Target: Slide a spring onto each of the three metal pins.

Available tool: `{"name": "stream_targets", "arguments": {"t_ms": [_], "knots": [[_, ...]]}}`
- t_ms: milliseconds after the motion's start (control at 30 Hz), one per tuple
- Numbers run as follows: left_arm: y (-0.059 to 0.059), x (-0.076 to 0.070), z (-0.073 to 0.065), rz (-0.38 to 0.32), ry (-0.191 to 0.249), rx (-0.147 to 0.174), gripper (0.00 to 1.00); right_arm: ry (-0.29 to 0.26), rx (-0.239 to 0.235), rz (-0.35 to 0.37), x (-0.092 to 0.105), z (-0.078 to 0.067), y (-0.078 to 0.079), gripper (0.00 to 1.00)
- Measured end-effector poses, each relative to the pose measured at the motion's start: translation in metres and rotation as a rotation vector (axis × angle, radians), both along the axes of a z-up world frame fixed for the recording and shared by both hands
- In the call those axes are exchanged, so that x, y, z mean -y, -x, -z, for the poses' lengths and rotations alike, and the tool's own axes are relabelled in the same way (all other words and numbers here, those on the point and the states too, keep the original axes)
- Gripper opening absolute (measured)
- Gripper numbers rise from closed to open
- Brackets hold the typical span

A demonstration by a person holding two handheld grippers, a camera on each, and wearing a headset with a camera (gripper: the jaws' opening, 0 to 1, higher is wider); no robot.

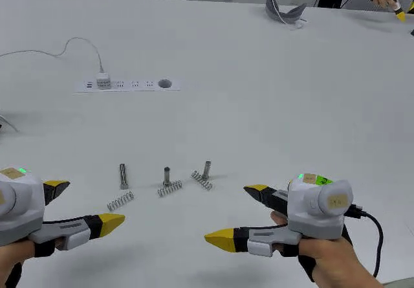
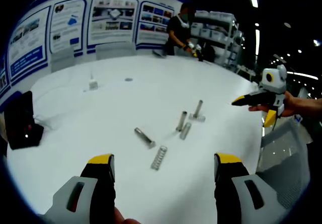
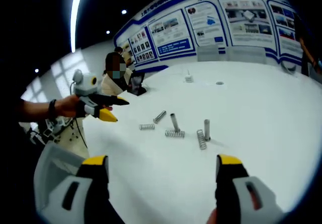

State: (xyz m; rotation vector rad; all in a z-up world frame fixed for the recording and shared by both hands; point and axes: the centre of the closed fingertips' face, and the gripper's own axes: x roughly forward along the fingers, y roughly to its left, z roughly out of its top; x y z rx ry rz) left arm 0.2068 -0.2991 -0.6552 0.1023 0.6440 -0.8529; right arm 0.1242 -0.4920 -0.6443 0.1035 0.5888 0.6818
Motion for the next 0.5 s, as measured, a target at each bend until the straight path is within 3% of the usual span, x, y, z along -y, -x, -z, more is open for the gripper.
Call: {"name": "stream_targets", "arguments": {"t_ms": [267, 500], "knots": [[-0.014, 0.012, 0.004, -0.018, 0.038, -0.025, 0.76, -0.011, -0.017, -0.003, 0.0, 0.003, 0.005, 0.89], [-0.027, 0.021, 0.012, -0.027, 0.036, -0.031, 0.75, -0.019, -0.026, 0.008, 0.003, 0.003, 0.005, 0.88]]}}
